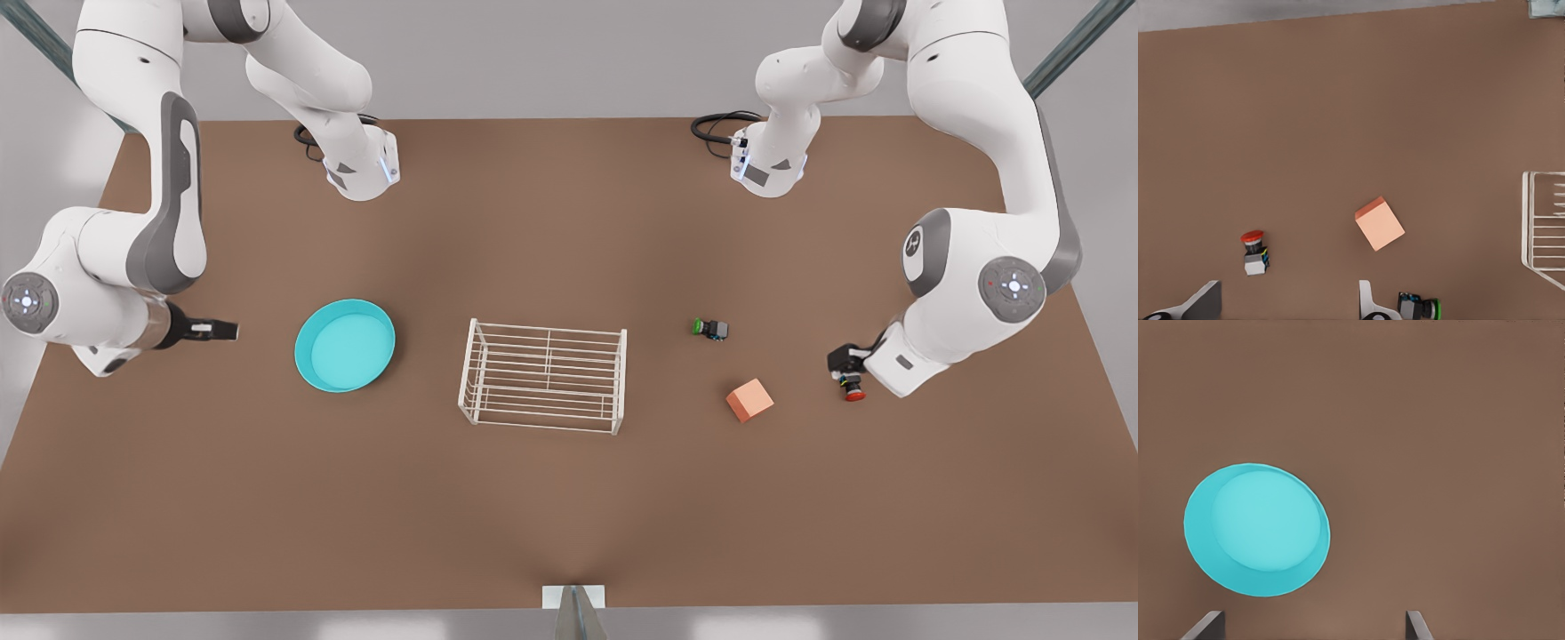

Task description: Place the plate on the shelf with right arm and place the red button switch in the plate with left arm

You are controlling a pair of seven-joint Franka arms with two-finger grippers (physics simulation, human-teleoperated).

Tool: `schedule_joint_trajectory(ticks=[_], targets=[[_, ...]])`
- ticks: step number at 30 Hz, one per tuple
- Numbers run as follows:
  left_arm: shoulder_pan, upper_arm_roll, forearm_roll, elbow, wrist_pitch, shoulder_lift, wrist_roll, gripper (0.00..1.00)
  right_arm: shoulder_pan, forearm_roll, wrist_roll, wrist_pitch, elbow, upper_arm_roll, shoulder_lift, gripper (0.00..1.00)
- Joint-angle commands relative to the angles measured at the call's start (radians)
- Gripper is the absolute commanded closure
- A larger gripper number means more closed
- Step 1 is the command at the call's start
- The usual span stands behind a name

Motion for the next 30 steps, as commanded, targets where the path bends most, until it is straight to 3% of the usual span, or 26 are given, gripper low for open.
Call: schedule_joint_trajectory(ticks=[1, 3, 6, 10, 12, 14, 17, 24, 25, 26, 27, 30], targets=[[0.0, 0.0, 0.001, -0.001, 0.068, -0.003, -0.046, 0.0, 0.001, 0.001, -0.088, 0.055, 0.0, 0.002, -0.002, 0.0], [0.0, 0.0, 0.0, 0.004, 0.068, -0.001, -0.043, 0.0, 0.003, 0.006, -0.093, 0.052, -0.009, 0.007, 0.003, 0.0], [-0.002, -0.002, -0.003, -0.007, 0.068, 0.023, -0.049, 0.0, -0.04, 0.112, -0.28, 0.103, -0.046, 0.009, 0.133, 0.0], [-0.005, 0.0, 0.009, -0.063, -0.01, 0.025, -0.04, 0.0, -0.073, 0.15, -0.386, 0.321, -0.237, 0.004, 0.152, 0.0], [-0.003, 0.0, 0.031, -0.122, 0.007, 0.01, -0.038, 0.0, -0.099, 0.155, -0.433, 0.344, -0.277, 0.004, 0.17, 0.0], [0.009, 0.004, 0.046, -0.182, 0.013, -0.013, -0.04, 0.0, -0.117, 0.156, -0.492, 0.56, -0.464, 0.002, 0.109, 0.0], [0.043, 0.044, 0.046, -0.24, 0.07, -0.026, -0.047, 0.0, -0.129, 0.193, -0.512, 0.675, -0.566, 0.004, 0.107, 0.0], [0.107, 0.046, -0.006, -0.238, 0.123, 0.065, -0.049, 0.0, -0.122, 0.245, -0.499, 0.712, -0.567, 0.006, 0.218, 0.0], [0.109, 0.046, -0.005, -0.243, 0.14, 0.068, -0.049, 0.0, -0.12, 0.248, -0.499, 0.71, -0.567, 0.006, 0.218, 0.07], [0.113, 0.046, -0.005, -0.251, 0.163, 0.08, -0.049, 0.0, -0.12, 0.248, -0.498, 0.71, -0.567, 0.006, 0.218, 0.25], [0.118, 0.046, -0.003, -0.281, 0.217, 0.08, -0.046, 0.0, -0.122, 0.25, -0.498, 0.704, -0.567, 0.006, 0.215, 0.37], [0.127, 0.049, 0.006, -0.357, 0.33, 0.077, -0.04, 0.0, -0.122, 0.25, -0.496, 0.692, -0.567, 0.006, 0.195, 0.59]])
